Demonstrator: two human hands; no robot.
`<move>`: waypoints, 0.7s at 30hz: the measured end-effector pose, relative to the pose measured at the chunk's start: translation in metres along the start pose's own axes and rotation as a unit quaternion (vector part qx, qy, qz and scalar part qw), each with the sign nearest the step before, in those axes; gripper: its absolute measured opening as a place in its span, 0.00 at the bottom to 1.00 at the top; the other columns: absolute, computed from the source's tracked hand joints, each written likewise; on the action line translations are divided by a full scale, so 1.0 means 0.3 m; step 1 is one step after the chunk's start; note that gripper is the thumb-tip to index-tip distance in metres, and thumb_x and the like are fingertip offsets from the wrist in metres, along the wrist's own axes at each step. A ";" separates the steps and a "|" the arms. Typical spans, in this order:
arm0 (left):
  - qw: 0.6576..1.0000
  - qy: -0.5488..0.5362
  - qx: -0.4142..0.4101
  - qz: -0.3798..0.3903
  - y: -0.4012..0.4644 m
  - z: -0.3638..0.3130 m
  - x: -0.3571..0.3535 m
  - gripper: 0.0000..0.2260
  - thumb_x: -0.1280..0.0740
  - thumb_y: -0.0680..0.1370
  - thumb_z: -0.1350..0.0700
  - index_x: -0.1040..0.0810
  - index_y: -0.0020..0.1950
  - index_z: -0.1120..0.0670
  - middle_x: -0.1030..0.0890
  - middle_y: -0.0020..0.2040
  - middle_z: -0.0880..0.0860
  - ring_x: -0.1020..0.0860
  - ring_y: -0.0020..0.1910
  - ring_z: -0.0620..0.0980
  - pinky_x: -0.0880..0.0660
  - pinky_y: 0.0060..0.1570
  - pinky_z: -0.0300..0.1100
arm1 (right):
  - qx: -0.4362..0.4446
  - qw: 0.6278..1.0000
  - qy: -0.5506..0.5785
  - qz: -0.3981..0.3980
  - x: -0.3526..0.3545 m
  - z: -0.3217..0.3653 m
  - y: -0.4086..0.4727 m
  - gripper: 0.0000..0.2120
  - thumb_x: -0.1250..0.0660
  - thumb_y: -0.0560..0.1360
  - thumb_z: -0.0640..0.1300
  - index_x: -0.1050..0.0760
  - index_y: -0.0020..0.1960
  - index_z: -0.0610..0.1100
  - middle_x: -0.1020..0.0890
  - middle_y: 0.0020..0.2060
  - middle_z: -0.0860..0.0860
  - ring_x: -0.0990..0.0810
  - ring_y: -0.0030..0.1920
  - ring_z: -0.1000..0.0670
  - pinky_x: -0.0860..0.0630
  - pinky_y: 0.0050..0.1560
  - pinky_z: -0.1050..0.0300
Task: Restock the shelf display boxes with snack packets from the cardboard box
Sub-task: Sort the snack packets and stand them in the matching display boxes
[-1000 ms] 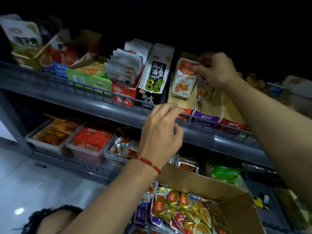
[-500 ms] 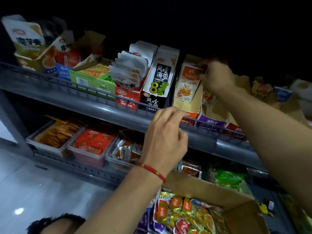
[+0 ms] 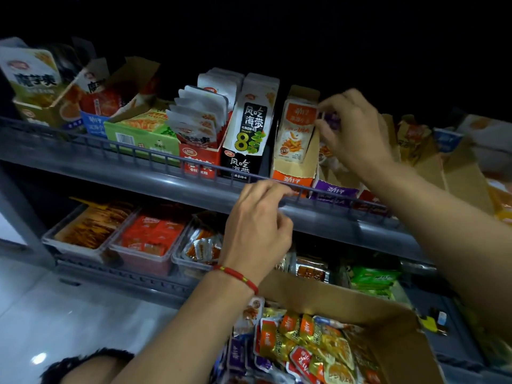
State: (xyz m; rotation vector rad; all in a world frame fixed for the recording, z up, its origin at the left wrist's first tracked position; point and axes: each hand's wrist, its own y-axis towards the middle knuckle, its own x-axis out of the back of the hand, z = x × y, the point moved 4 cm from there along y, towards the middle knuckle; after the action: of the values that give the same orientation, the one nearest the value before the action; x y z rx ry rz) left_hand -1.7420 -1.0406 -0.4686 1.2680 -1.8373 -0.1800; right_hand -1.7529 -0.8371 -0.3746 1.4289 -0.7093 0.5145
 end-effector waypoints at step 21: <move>0.770 0.235 -0.078 0.588 -0.555 0.133 -0.559 0.20 0.27 0.76 0.54 0.24 0.66 0.59 0.25 0.63 0.59 0.24 0.60 0.61 0.26 0.52 0.49 | 0.011 0.917 0.072 0.392 0.006 -0.017 -1.034 0.10 0.41 0.81 0.51 0.23 0.58 0.53 0.20 0.52 0.55 0.20 0.46 0.51 0.22 0.43 0.53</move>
State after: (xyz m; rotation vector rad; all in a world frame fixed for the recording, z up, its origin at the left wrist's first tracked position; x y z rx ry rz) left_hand -1.6389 -0.9956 -0.6803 -0.1358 -1.7681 0.6116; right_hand -1.5326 -0.8611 -0.5917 1.0666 -1.1567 1.2368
